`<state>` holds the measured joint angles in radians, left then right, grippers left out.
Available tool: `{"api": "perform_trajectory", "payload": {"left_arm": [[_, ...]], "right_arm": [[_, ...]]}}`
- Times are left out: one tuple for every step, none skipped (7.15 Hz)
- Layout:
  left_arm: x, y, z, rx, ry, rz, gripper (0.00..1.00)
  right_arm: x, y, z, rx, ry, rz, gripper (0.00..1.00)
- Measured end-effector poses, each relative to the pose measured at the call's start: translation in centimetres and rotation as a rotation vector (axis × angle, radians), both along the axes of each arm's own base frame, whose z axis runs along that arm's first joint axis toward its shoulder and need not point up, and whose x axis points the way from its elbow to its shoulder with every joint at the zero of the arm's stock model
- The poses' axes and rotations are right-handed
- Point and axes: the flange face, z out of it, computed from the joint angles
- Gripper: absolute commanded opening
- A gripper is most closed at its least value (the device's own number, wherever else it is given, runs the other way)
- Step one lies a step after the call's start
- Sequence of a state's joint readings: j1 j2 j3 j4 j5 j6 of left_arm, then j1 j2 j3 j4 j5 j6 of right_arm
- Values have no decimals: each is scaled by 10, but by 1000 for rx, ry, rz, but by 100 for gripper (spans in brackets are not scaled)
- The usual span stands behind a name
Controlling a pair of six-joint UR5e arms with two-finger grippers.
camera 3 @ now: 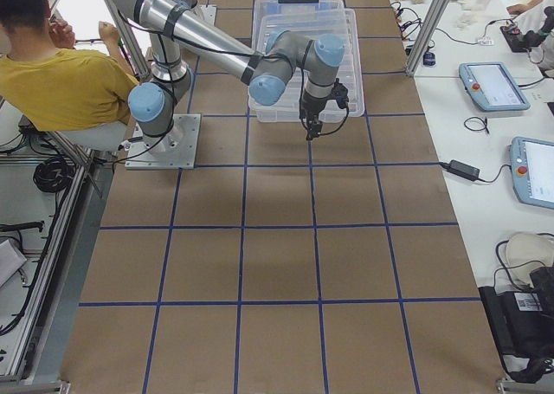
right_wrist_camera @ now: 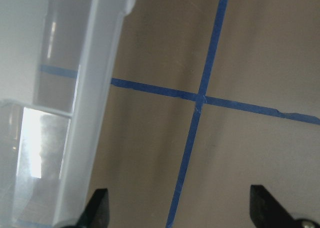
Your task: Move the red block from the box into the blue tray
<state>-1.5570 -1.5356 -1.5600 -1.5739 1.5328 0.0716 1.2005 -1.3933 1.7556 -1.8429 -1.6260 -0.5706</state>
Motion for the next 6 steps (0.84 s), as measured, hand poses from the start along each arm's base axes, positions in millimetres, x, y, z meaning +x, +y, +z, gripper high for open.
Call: {"api": "perform_trajectory", "payload": {"left_arm": [[0,0,0,0,-1,0,100],[0,0,0,0,-1,0,100],[0,0,0,0,-1,-1,100],[0,0,0,0,-1,-1,100],[0,0,0,0,-1,-1,100],[0,0,0,0,-1,-1,100]], "right_arm": [[5,0,-1,2,-4,9,100],[11,1,-4,9,-8,19,100],[15,4,-9,18,-12,25,100],[18,5,-10,19,-22,28,100],[21,6,-11,15,-37,29,100],[22,6,-10,10,-47,29,100]]}}
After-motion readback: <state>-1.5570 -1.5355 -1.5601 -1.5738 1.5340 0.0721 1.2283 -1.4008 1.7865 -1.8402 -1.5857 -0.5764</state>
